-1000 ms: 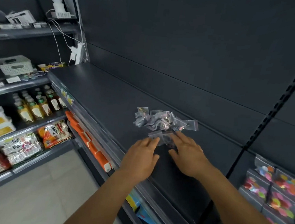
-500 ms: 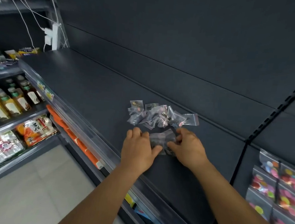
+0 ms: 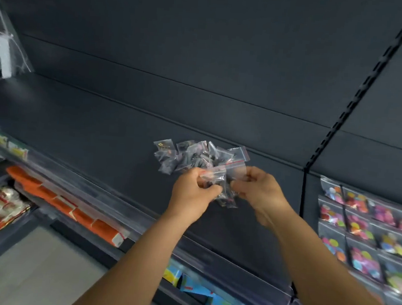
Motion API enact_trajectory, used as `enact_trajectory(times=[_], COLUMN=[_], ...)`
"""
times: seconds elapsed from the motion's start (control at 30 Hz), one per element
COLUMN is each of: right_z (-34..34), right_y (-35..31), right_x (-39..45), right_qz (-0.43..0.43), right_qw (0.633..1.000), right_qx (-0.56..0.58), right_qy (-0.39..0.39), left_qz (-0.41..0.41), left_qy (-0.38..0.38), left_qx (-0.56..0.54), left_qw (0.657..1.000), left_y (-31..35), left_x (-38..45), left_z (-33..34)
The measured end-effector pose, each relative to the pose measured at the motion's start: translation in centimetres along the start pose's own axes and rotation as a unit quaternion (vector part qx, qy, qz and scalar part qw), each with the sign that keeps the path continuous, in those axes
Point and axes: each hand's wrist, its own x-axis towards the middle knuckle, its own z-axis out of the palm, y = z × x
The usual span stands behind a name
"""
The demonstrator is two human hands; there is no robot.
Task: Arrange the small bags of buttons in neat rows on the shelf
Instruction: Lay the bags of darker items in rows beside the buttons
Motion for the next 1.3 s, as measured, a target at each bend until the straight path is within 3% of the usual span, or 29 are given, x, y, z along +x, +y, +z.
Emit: enact_trajectory(times=[0.17,0.37,0.6,0.73,1.3], right_z=[-2.3,-6.2,-11.9,-16.5,-41.0], right_y=[-0.8,-0.3,1.1,2.4,9.8], right_x=[-2.8,-7.3,-11.9,-14.4,-25.9], right_qz=[-0.001,-0.005,-0.011,-0.023,-0.01], right_qw=[0.995,0.987,0.957,0.939,0.92], right_qx=[0.09,0.148,0.165,0.155,0.091], right_qy=[0.038,0.069,0.237,0.306,0.381], left_qz=[0.022,0.04,0.073,0.077,0.107], left_qy=[-0.085,-0.166,-0.264,-0.294,-0.343], left_qx=[-0.105,-0.112,-0.081,-0.083,-0.021], left_qw=[0.991,0.979,0.958,0.949,0.933], left_y=[2.5,4.8,7.4,9.2,17.4], left_x=[-1.0,-2.8,-6.3,-8.6,-23.6], left_z=[1.6,5.1,10.3,14.1,36.9])
